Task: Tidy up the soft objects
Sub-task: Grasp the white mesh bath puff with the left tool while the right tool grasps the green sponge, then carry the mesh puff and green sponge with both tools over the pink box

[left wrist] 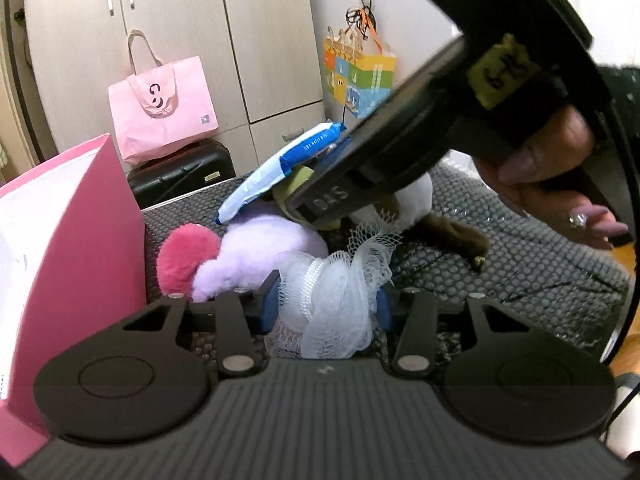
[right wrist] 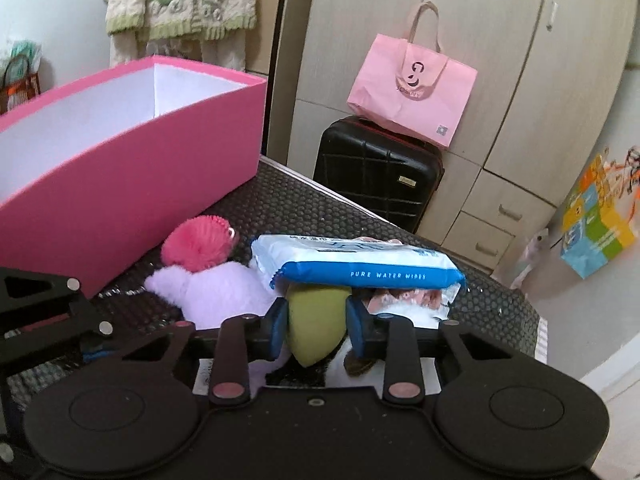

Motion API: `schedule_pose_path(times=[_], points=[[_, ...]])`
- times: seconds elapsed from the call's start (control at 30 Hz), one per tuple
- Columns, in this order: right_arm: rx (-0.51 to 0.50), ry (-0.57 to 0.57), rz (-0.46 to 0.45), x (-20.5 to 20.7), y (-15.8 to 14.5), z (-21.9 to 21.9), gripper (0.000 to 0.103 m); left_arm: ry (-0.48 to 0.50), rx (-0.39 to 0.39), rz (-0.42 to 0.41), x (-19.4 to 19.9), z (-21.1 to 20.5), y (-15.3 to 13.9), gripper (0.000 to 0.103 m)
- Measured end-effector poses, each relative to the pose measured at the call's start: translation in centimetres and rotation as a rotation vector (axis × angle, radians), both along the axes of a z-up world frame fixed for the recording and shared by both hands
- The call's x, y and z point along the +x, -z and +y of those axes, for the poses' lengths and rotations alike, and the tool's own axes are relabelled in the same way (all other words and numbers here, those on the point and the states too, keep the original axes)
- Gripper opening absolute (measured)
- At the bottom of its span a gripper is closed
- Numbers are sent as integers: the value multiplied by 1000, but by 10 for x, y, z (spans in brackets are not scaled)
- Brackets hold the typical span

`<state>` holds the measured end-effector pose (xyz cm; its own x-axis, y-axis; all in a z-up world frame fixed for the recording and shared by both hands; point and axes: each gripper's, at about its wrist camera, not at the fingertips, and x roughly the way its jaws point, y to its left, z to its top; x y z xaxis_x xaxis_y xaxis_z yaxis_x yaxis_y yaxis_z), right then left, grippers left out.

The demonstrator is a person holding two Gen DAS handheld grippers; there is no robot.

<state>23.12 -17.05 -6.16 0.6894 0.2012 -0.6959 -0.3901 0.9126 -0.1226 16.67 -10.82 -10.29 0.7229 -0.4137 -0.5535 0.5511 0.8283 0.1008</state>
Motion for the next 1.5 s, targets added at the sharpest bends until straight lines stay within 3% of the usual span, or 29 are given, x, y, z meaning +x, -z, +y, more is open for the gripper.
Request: schedule_pose_path(times=[0.4, 0.57, 1.0, 1.37, 1.5], points=[[88, 2, 12, -34, -16, -11, 35, 3, -63, 3, -15, 26, -26, 44], [107, 5, 6, -52, -23, -16, 35, -3, -54, 1, -23, 31, -31, 44], [172, -28, 80, -103, -27, -18, 35, 6, -88, 43, -47, 54, -41, 44], [243, -66, 126, -127, -40, -10, 36, 68, -99, 143, -54, 81, -52, 44], [189, -92, 131, -131, -52, 3, 36, 121, -77, 202, -57, 92, -62, 44]])
